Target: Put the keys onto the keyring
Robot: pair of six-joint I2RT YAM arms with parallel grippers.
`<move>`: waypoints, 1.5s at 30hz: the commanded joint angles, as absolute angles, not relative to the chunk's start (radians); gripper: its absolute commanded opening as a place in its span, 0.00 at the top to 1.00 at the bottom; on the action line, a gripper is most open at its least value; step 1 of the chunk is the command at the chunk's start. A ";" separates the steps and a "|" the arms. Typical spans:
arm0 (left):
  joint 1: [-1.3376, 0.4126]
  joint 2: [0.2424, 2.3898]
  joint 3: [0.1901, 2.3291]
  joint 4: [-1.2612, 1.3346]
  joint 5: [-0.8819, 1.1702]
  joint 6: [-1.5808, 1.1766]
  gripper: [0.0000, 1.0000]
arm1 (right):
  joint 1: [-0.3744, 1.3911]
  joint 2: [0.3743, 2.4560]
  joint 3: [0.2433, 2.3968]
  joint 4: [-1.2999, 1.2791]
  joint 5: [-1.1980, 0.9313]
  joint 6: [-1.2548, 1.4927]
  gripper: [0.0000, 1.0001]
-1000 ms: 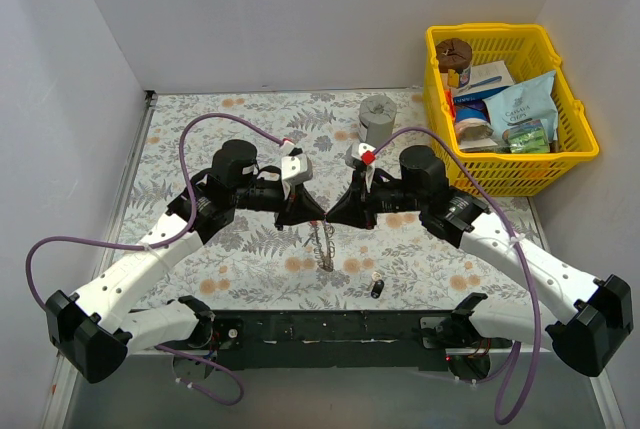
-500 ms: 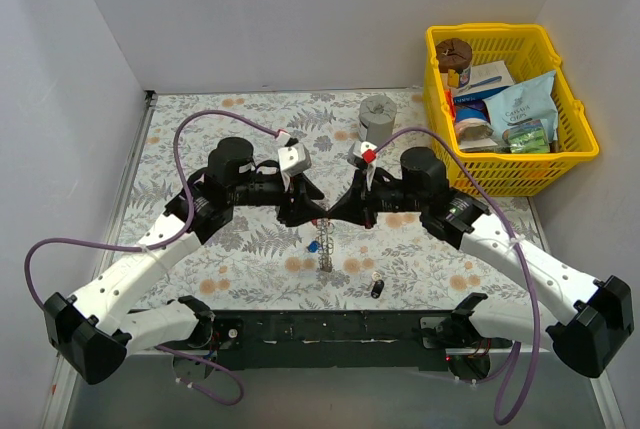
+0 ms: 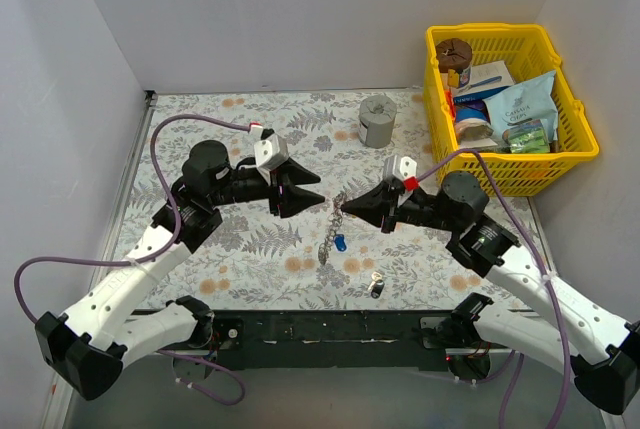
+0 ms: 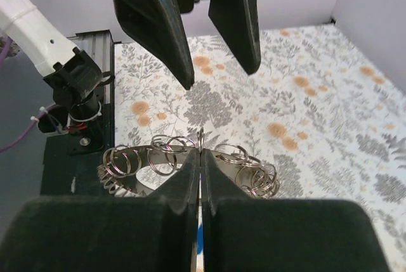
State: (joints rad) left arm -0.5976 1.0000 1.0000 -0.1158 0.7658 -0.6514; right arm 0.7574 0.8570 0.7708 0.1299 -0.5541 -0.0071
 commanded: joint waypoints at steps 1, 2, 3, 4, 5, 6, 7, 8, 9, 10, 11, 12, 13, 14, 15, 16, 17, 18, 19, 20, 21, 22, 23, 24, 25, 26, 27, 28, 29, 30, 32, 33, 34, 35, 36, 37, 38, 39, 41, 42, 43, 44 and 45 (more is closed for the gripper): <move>-0.595 0.944 0.930 0.044 0.857 -0.669 0.56 | 0.755 0.783 0.724 0.328 -0.615 -0.106 0.99; -0.595 0.931 0.895 0.119 0.870 -0.682 0.57 | 0.755 0.772 0.715 0.372 -0.620 -0.100 0.99; -0.595 0.916 0.870 0.167 0.867 -0.704 0.57 | 0.755 0.759 0.692 0.397 -0.617 -0.094 0.99; -0.595 0.895 0.849 0.217 0.864 -0.728 0.55 | 0.755 0.740 0.680 0.428 -0.627 -0.071 0.99; -0.595 0.885 0.813 0.306 0.864 -0.765 0.53 | 0.755 0.730 0.667 0.475 -0.624 -0.061 0.99; -0.595 0.881 0.798 0.352 0.892 -0.784 0.52 | 0.755 0.724 0.657 0.503 -0.627 -0.046 0.99; -0.595 0.885 0.789 0.389 0.903 -0.798 0.52 | 0.755 0.716 0.638 0.524 -0.635 -0.034 0.99; -0.595 0.890 0.781 0.435 0.914 -0.810 0.52 | 0.755 0.715 0.634 0.558 -0.646 -0.023 0.99; -0.595 0.902 0.782 0.449 0.943 -0.831 0.51 | 0.755 0.716 0.630 0.569 -0.656 -0.018 0.99; -0.595 0.916 0.790 0.456 0.956 -0.841 0.52 | 0.755 0.721 0.629 0.577 -0.669 -0.008 0.99; -0.595 0.937 0.795 0.457 0.977 -0.842 0.53 | 0.755 0.724 0.627 0.603 -0.672 -0.008 0.99; -0.595 0.952 0.802 0.468 1.020 -0.863 0.55 | 0.755 0.729 0.626 0.610 -0.676 0.017 0.99; -0.595 0.960 0.804 0.485 1.031 -0.880 0.56 | 0.755 0.736 0.627 0.620 -0.687 0.029 0.99; -0.595 0.974 0.802 0.520 1.034 -0.894 0.57 | 0.755 0.739 0.626 0.632 -0.689 0.032 0.99; -0.594 0.977 0.801 0.534 1.040 -0.903 0.61 | 0.755 0.741 0.624 0.641 -0.689 0.038 0.99; -0.597 0.980 0.799 0.541 1.039 -0.910 0.62 | 0.755 0.744 0.623 0.646 -0.690 0.044 0.99; -0.597 0.983 0.798 0.551 1.034 -0.911 0.64 | 0.755 0.742 0.618 0.653 -0.690 0.046 0.99; -0.597 0.986 0.795 0.555 1.031 -0.914 0.66 | 0.755 0.742 0.614 0.663 -0.684 0.055 0.99; -0.597 0.986 0.792 0.567 1.023 -0.922 0.68 | 0.755 0.741 0.608 0.684 -0.681 0.063 0.99; -0.597 0.986 0.788 0.578 1.022 -0.931 0.69 | 0.755 0.741 0.601 0.690 -0.680 0.067 0.99; -0.597 0.991 0.784 0.598 1.023 -0.943 0.70 | 0.755 0.741 0.600 0.692 -0.680 0.071 0.99; -0.598 0.996 0.781 0.626 1.023 -0.968 0.70 | 0.755 0.744 0.600 0.692 -0.680 0.072 0.99; -0.600 0.997 0.781 0.635 1.025 -0.977 0.71 | 0.755 0.745 0.600 0.693 -0.680 0.072 0.99; -0.603 1.008 0.781 0.643 1.025 -0.985 0.73 | 0.755 0.747 0.598 0.692 -0.680 0.077 0.99; -0.607 1.014 0.788 0.641 1.028 -0.988 0.73 | 0.755 0.747 0.598 0.692 -0.678 0.077 0.99; -0.612 1.020 0.792 0.638 1.032 -0.988 0.74 | 0.756 0.747 0.598 0.693 -0.677 0.078 0.99; -0.615 1.025 0.795 0.637 1.035 -0.986 0.75 | 0.755 0.750 0.597 0.693 -0.673 0.078 0.99; -0.623 1.032 0.798 0.626 1.037 -0.982 0.76 | 0.755 0.750 0.597 0.693 -0.670 0.078 0.99; -0.627 1.035 0.802 0.621 1.034 -0.971 0.77 | 0.755 0.749 0.597 0.693 -0.669 0.078 0.99; -0.630 1.037 0.804 0.615 1.032 -0.968 0.78 | 0.755 0.746 0.595 0.693 -0.664 0.077 0.99; -0.637 1.040 0.807 0.598 1.028 -0.959 0.78 | 0.755 0.746 0.594 0.693 -0.661 0.077 0.99; -0.638 1.042 0.807 0.595 1.028 -0.960 0.78 | 0.753 0.749 0.594 0.693 -0.660 0.077 0.99; -0.641 1.045 0.808 0.595 1.029 -0.960 0.78 | 0.755 0.747 0.594 0.692 -0.658 0.077 0.99; -0.644 1.043 0.808 0.595 1.032 -0.960 0.78 | 0.755 0.750 0.594 0.692 -0.657 0.077 0.99; -0.647 1.045 0.808 0.595 1.041 -0.959 0.78 | 0.755 0.750 0.592 0.692 -0.657 0.077 0.99; -0.649 1.043 0.805 0.597 1.045 -0.957 0.78 | 0.755 0.752 0.592 0.690 -0.657 0.077 0.99; -0.652 1.040 0.804 0.594 1.043 -0.954 0.77 | 0.755 0.752 0.592 0.690 -0.657 0.077 0.99; -0.653 1.040 0.804 0.591 1.040 -0.944 0.77 | 0.755 0.752 0.592 0.692 -0.657 0.078 0.99; -0.661 1.045 0.807 0.557 1.040 -0.928 0.77 | 0.755 0.750 0.592 0.689 -0.655 0.078 0.99; -0.664 1.048 0.810 0.546 1.040 -0.920 0.78 | 0.755 0.750 0.592 0.689 -0.653 0.078 0.99; -0.667 1.049 0.811 0.539 1.042 -0.914 0.78 | 0.755 0.750 0.591 0.689 -0.650 0.078 0.99; -0.670 1.051 0.810 0.537 1.042 -0.916 0.78 | 0.755 0.750 0.591 0.689 -0.649 0.078 0.99; -0.673 1.054 0.813 0.534 1.043 -0.914 0.78 | 0.755 0.752 0.591 0.689 -0.646 0.080 0.99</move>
State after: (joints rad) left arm -0.6533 1.0534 0.7826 0.5747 1.0225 -0.9398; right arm 0.7567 0.7559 0.5774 0.5934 -0.6834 0.0772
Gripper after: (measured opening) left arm 0.225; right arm 0.024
